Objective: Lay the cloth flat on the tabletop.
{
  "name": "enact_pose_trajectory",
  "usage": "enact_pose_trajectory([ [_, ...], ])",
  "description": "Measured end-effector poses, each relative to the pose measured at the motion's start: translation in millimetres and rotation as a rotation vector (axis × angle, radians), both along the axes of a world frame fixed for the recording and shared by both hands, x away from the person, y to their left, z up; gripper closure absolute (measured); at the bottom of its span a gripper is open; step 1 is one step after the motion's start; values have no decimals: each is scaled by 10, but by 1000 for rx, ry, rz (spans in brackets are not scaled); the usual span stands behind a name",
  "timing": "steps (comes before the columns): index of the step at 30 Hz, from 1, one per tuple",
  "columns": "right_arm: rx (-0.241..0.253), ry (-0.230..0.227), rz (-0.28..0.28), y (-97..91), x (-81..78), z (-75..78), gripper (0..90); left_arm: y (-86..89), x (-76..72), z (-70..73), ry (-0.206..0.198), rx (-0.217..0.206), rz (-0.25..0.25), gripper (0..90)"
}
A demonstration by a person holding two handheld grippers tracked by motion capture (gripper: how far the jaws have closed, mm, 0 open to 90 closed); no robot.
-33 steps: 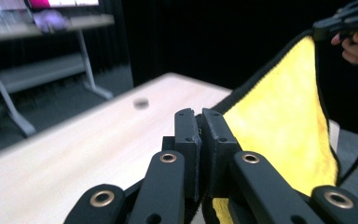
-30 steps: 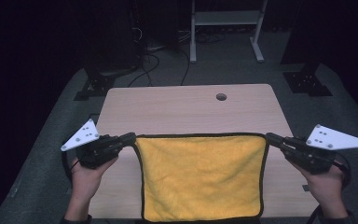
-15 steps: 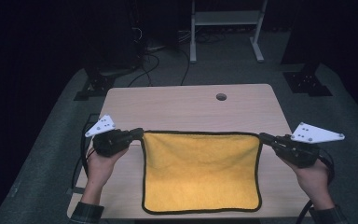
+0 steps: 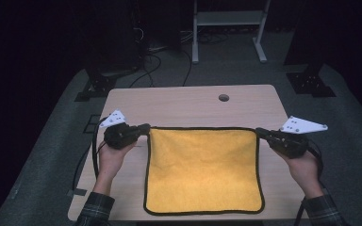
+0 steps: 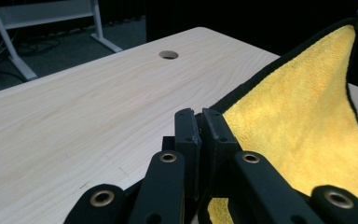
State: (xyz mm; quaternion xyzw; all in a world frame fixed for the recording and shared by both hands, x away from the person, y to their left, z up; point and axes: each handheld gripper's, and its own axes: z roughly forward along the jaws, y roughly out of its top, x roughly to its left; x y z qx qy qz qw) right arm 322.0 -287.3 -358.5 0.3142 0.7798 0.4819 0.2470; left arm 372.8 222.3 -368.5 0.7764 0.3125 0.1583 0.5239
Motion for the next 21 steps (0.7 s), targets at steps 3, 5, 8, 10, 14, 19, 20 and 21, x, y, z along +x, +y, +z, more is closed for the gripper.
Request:
enact_pose_trajectory([
  [3, -7, 11, -12, 6, 105, -46, 868, -8, 82, -60, 17, -7, 3, 854],
  [5, -10, 20, -19, 8, 148, -71, 868, -13, 117, -87, 23, -4, 5, 854],
  [8, -8, 32, -23, 10, 218, -113, 868, -25, 171, -130, 37, 0, 11, 854],
  [10, -9, 38, -25, 11, 243, -129, 867, -30, 188, -146, 44, 1, 12, 854],
  [14, -8, 64, -38, 27, 375, -218, 868, -51, 271, -225, 61, 22, 25, 854],
  [19, -13, 86, -50, 50, 521, -317, 868, -73, 338, -291, 72, 49, 44, 854],
  [20, -15, 91, -55, 55, 547, -335, 868, -79, 351, -304, 72, 57, 48, 854],
  [21, -14, 98, -58, 62, 573, -355, 868, -85, 362, -318, 74, 59, 50, 854],
])
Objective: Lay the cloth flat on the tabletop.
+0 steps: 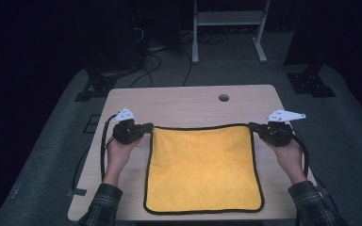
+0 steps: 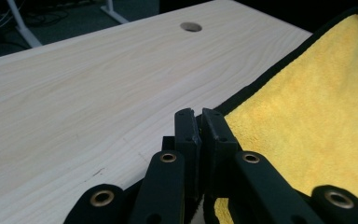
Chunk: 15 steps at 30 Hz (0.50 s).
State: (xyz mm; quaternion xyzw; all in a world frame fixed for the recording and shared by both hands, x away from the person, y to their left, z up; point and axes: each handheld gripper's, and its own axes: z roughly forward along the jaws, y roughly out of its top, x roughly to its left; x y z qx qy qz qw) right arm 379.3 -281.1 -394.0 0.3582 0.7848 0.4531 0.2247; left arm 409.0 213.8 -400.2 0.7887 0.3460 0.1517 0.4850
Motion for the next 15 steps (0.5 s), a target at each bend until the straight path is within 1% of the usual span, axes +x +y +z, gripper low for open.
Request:
enact_pose_trajectory([
  [1, 0, 0, 0, 0, 0, 0, 868, 0, 0, 0, 0, 0, 0, 854],
  [2, -6, 4, -3, 8, 56, -38, 867, -9, 21, -23, 4, 8, 4, 853],
  [3, -6, 4, -3, 8, 56, -38, 867, -9, 21, -23, 4, 8, 4, 853],
  [4, -7, 15, -10, 21, 105, -77, 867, -19, 46, -48, 8, 22, 13, 854],
  [5, -10, 20, -14, 25, 130, -97, 868, -19, 46, -48, 8, 22, 13, 853],
  [6, -11, 23, -17, 28, 157, -119, 868, -34, 71, -77, 15, 35, 25, 853],
  [7, -11, 23, -17, 28, 157, -119, 868, -34, 71, -77, 15, 35, 25, 853],
  [9, -13, 34, -27, 34, 206, -162, 867, -53, 95, -109, 20, 56, 39, 853],
  [10, -20, 42, -34, 43, 253, -209, 867, -67, 119, -141, 26, 76, 46, 853],
  [11, -21, 50, -38, 50, 273, -232, 867, -67, 119, -141, 26, 76, 46, 853],
  [12, -25, 52, -41, 56, 297, -256, 867, -82, 140, -175, 34, 92, 61, 853],
  [13, -25, 52, -41, 56, 297, -256, 867, -82, 140, -175, 34, 92, 61, 852],
  [14, -32, 63, -49, 71, 338, -303, 867, -85, 154, -192, 36, 101, 68, 853],
  [15, -32, 63, -49, 71, 338, -303, 867, -86, 167, -210, 38, 104, 73, 853],
])
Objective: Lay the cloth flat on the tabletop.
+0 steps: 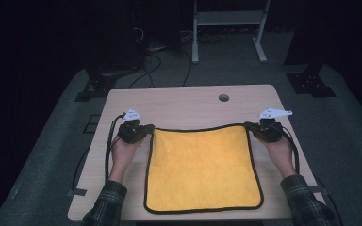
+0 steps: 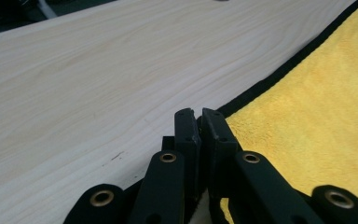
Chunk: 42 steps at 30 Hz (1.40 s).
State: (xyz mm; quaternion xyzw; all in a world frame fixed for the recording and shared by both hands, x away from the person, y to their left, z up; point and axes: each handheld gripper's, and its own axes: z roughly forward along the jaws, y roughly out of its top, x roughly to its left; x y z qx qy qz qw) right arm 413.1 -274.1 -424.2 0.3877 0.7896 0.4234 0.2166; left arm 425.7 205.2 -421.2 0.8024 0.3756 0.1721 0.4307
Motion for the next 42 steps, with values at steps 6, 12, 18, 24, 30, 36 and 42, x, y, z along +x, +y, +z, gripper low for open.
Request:
enact_pose_trajectory([
  [6, -15, 26, -29, -6, 91, -111, 867, -34, 114, -99, 5, 3, 23, 853],
  [12, -26, 38, -50, -65, 113, -152, 867, -115, 212, -158, 1, 30, 26, 853],
  [18, -46, 46, -53, -60, 143, -210, 866, -166, 254, -234, 0, 69, 31, 850],
  [24, -55, 59, -68, -31, 211, -301, 865, -160, 266, -267, 6, 83, 39, 827],
  [30, -52, 39, -103, -37, 233, -322, 667, -118, 247, -222, -8, 87, 72, 661],
  [36, 9, 47, -141, -152, 209, -274, 410, -73, 155, -160, 1, 65, 57, 392],
  [42, 27, 74, -154, -274, 98, -237, 126, -10, 23, -138, 36, 42, 44, 252],
])
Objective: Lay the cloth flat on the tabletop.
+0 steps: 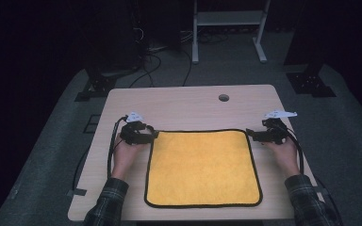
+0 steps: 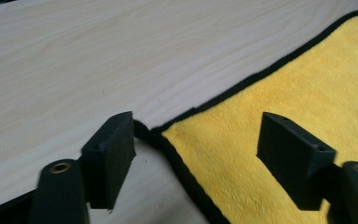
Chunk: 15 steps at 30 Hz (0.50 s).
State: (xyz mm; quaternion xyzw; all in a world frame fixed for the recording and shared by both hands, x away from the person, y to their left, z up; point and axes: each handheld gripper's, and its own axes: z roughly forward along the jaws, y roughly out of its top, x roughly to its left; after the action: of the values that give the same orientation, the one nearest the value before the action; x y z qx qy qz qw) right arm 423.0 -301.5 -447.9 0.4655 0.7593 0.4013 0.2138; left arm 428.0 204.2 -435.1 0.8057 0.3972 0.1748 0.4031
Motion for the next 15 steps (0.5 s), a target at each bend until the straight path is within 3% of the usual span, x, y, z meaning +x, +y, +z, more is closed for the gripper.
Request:
enact_pose_trajectory([
  [4, 12, 10, -14, -48, -58, 11, 83, 32, -113, 6, -4, 4, 6, 179],
  [6, 23, 13, -25, -82, -90, 11, 57, 57, -163, 12, -10, -12, 5, 159],
  [7, 21, 23, -26, -118, -114, -8, 3, 80, -211, 12, -17, -29, 10, 130],
  [15, -36, 56, -84, -199, -226, -173, 2, 118, -380, -22, -8, -18, 7, 58],
])
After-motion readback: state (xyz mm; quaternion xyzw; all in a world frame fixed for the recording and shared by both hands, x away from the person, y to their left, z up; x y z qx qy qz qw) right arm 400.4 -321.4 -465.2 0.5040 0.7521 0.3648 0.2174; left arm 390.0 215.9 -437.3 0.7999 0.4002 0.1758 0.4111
